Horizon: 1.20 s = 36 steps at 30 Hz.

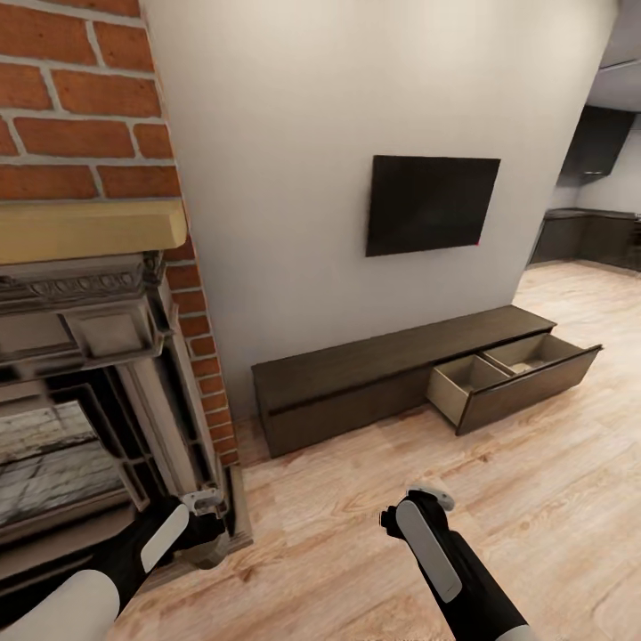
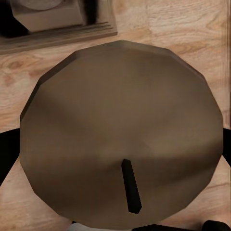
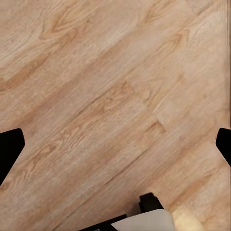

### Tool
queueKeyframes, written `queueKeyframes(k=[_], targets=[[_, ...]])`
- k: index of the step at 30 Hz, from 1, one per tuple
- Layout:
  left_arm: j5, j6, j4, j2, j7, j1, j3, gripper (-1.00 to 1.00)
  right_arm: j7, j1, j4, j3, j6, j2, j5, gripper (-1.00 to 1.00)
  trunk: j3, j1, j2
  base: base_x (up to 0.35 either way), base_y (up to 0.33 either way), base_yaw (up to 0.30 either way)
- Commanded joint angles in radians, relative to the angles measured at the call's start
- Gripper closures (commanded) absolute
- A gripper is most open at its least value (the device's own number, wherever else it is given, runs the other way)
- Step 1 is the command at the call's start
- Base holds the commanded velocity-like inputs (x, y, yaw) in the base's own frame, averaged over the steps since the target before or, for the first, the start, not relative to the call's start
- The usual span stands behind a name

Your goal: Place each of the two pumpkins and all three candles from the living room inside a cabinet in the living room (use any cabinet), then make sure every cabinet is closed, and position the cauldron so it is next to a table in the living room.

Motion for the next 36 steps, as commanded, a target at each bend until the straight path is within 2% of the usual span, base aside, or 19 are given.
queueKeyframes(k=[1,36], targets=[[0.009,0.002,-0.003,0.002,0.009,-0.001,-0.007,1.0,-0.01,-0.001,-0.001,0.001,0.003,0.0,-0.008,-1.0,-0.001,0.0,-0.001,0.0,0.0,-0.277],[0.003,0.002,-0.004,0.002,0.008,-0.001,-0.007,1.0,-0.008,-0.001,0.0,0.001,0.003,0.0,-0.008,-1.0,-0.001,0.0,-0.001,0.0,0.0,-0.277]])
